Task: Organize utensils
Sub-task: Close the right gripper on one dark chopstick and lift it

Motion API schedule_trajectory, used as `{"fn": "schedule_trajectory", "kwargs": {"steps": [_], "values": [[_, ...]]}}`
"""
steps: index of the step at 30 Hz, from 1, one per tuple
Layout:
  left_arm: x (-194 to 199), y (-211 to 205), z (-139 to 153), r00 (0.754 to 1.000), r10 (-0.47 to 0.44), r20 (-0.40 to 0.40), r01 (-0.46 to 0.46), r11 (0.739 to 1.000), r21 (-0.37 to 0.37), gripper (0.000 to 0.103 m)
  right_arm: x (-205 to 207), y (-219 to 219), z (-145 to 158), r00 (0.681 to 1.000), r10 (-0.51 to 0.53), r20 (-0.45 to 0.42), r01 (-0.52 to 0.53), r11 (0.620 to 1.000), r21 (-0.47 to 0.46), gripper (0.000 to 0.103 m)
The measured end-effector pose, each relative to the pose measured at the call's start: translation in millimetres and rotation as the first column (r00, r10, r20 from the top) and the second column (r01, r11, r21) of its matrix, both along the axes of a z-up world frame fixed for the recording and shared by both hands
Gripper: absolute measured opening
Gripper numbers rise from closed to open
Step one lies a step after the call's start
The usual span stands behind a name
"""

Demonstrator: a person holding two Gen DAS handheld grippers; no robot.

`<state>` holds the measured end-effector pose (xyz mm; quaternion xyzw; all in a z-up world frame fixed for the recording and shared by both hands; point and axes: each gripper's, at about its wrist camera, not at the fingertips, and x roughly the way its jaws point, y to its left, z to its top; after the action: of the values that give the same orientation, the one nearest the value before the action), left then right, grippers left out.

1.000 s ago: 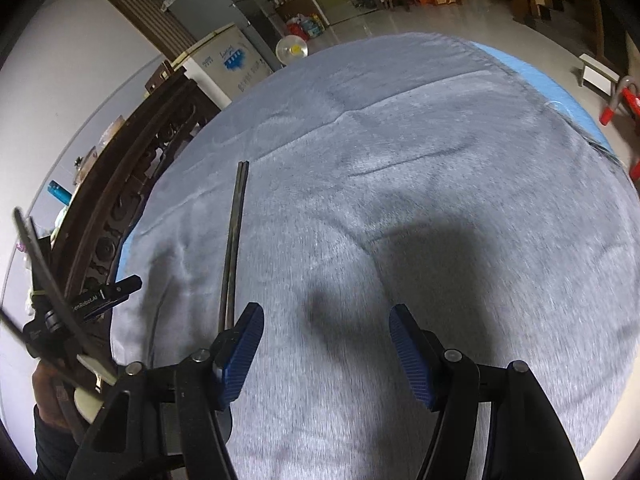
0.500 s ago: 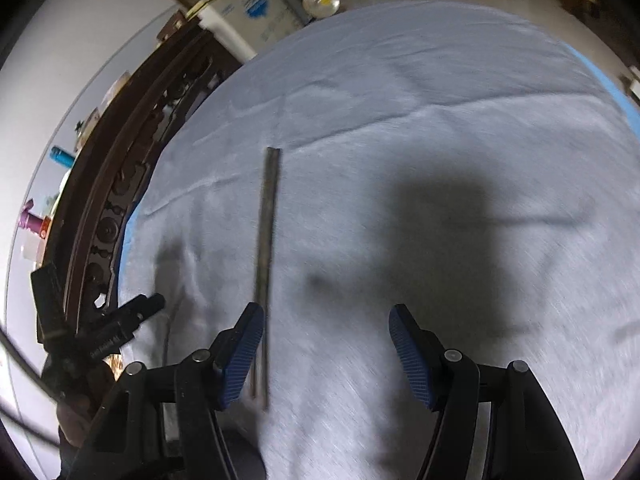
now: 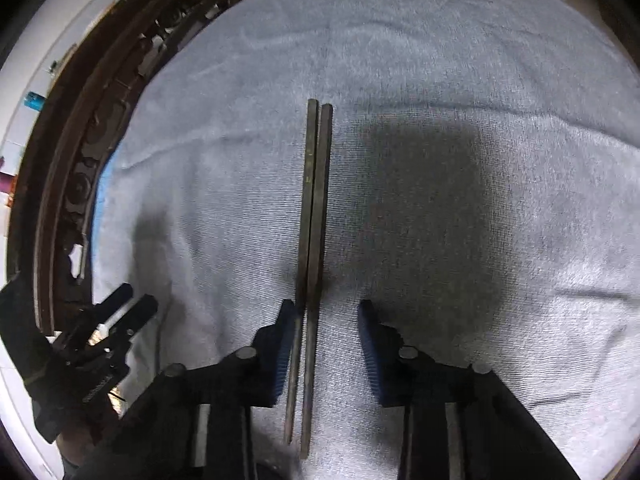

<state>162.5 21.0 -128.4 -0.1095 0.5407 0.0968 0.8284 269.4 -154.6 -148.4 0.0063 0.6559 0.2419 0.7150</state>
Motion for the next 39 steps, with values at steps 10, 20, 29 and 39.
{"fn": "schedule_trajectory", "kwargs": {"steps": [10,20,29,39], "values": [[4.2,1.0,2.9,1.0,-0.01,0.0,0.01,1.0,-0.011,0.062,16.5,20.5,9.5,0.999,0.035,-0.005,-0.035,0.997,-0.067,0.014],[5.5,-0.4,2.2,1.0,-0.008,-0.003,0.008,1.0,-0.017,0.062,5.9,40.0,2.9,0.994,0.103,-0.02,-0.105,0.985,-0.136,0.016],[25.3,-6.4,2.8,0.999,-0.024,-0.034,0.022,0.997,-0.069,0.062,31.3,65.7,5.5,0.988,0.147,-0.049,-0.154,0.968,-0.197,0.008],[85.9,-44.5,13.1,0.985,-0.134,-0.109,0.12,0.984,-0.132,0.062,62.4,19.7,4.7,0.994,0.089,-0.068,-0.103,0.97,-0.222,0.008]]}}
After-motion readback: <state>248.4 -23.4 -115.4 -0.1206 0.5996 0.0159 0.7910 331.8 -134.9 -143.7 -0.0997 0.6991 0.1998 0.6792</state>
